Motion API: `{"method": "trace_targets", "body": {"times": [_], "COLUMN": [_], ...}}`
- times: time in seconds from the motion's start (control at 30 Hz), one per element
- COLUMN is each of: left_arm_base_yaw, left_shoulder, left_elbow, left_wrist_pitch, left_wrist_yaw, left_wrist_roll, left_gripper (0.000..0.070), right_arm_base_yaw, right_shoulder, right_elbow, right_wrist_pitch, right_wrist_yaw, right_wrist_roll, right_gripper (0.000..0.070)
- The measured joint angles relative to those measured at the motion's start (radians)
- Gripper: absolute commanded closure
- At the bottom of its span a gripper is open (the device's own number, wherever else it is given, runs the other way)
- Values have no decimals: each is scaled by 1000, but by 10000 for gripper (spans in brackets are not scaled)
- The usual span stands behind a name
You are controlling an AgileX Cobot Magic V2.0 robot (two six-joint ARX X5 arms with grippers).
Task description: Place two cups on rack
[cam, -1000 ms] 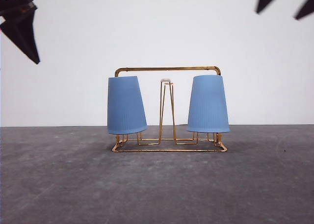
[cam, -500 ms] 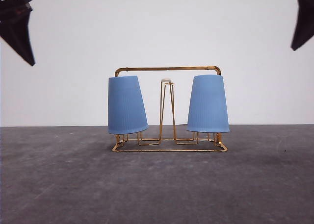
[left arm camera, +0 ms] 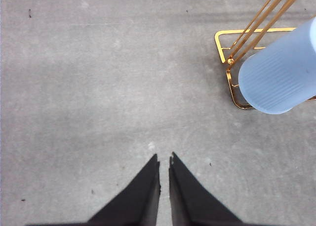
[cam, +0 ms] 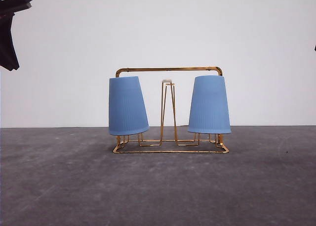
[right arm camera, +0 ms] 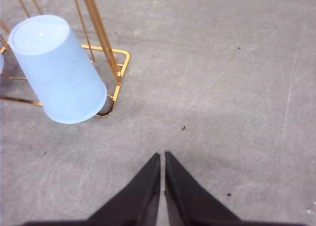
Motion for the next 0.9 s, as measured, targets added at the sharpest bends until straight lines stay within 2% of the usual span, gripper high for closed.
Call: {"method": "trace_targets", "body": {"times": [0.27,0.5,0.77,0.9], "left_arm_base_yaw": [1,22,99,142], "left_shoulder": [-4,-83,-366,-557], "left_elbow": [0,-48,-386,-593], "left_wrist_pitch": [0,41,320,379], "left_wrist_yaw": [-1,-3,-3,-3], "left_wrist_roll": [1,60,62,55], "left_gripper": [685,685,685,685], "right_arm_base_yaw": [0,0,0,0], "right_shoulder": [0,0,0,0], "right_elbow": [0,0,0,0], "right_wrist_pitch": [0,0,0,0], "right_wrist_yaw": [0,0,0,0], "right_wrist_roll": [1,1,1,1], "right_gripper": [689,689,689,689]}}
